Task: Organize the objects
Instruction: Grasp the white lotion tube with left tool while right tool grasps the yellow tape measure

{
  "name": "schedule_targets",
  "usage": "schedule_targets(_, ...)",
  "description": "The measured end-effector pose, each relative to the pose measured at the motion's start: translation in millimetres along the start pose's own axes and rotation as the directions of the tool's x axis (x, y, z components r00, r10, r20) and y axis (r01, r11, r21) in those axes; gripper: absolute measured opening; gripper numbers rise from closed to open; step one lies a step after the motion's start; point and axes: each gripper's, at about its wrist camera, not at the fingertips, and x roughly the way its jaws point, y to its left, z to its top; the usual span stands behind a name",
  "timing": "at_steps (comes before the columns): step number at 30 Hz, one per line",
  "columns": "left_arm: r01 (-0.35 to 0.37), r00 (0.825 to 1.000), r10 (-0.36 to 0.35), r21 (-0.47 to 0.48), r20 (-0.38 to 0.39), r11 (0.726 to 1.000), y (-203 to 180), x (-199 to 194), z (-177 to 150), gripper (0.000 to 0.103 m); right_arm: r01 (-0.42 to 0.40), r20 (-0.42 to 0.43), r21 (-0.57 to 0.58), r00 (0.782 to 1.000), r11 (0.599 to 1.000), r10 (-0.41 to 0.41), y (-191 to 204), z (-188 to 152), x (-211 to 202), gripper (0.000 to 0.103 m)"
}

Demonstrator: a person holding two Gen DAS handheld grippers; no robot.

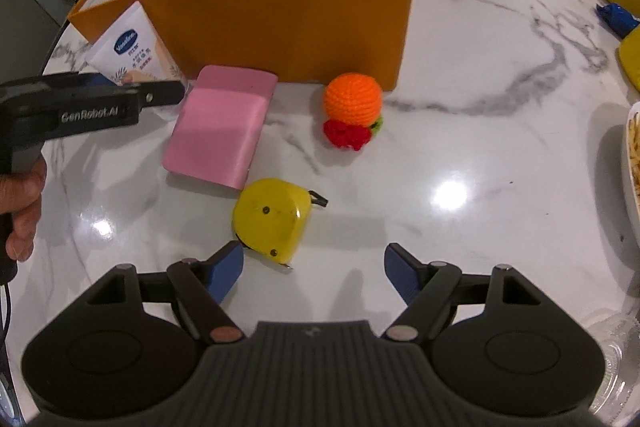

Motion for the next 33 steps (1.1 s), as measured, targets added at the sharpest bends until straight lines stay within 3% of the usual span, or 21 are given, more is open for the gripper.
schedule_targets(4, -0.026, 0.999, 0.026, -0.001, -0.028, 1.0, 4, 4, 1, 0.032, -0.005, -0.015, -0.013, 1.0, 1.0, 0.005, 6, 3, 8, 0.079)
schedule_targets(11, -0.048, 0.998, 0.048, 0.007, -0.038, 0.999, 15, -5, -6, 0.031, -0.001, -0.04, -0.045, 0.999, 0.999, 0.0, 16, 12, 20, 0.08)
schedule_targets(20, -0.083, 0.993, 0.081, -0.014, -0.083, 0.996, 32, -44, -49, 0.031, 0.026, -0.045, -0.095, 0.999, 0.995, -0.031, 33, 10, 44, 0.078)
schedule_targets(26, -0.105, 0.99, 0.103, -0.012, -0.1, 0.994, 33, -68, -79, 0.031, 0.06, -0.023, -0.134, 0.998, 0.989, -0.064, 43, 10, 54, 0.072)
schedule_targets(31, -0.107, 0.99, 0.105, -0.015, -0.093, 0.994, 31, -77, -92, 0.031, 0.084, 0.008, -0.198, 0.996, 0.977, -0.084, 51, 8, 53, 0.059)
schedule_targets(33, -0.111, 0.99, 0.109, -0.013, -0.085, 0.994, 30, -78, -93, 0.031, 0.081, 0.013, -0.213, 0.997, 0.974, -0.08, 52, 6, 52, 0.058)
